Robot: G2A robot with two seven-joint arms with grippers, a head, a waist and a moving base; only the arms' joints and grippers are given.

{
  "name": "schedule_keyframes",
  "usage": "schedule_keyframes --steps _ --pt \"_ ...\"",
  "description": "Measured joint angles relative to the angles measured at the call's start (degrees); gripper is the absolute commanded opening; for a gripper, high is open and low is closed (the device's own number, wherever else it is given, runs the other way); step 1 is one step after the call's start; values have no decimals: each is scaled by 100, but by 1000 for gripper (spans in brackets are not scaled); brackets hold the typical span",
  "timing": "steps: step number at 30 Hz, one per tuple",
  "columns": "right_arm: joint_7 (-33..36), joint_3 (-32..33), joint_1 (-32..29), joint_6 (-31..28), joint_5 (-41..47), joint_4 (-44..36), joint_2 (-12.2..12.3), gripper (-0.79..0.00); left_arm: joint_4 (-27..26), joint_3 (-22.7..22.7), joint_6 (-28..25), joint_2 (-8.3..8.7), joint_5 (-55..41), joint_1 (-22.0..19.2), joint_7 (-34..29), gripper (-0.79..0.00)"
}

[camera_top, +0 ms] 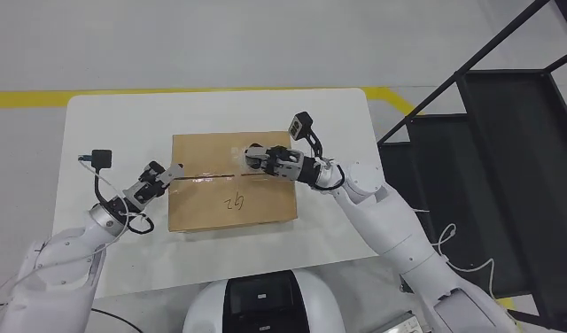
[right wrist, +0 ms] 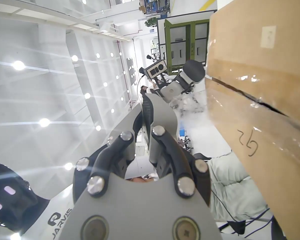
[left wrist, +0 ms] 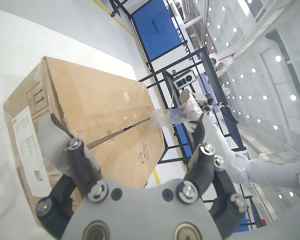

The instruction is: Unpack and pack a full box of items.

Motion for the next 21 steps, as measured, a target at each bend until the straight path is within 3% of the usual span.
schedule_keyframes --steps 21 --pt "-727 -604 439 -287 -1207 731 -189 -785 34 -192 83 37 -178 60 6 0"
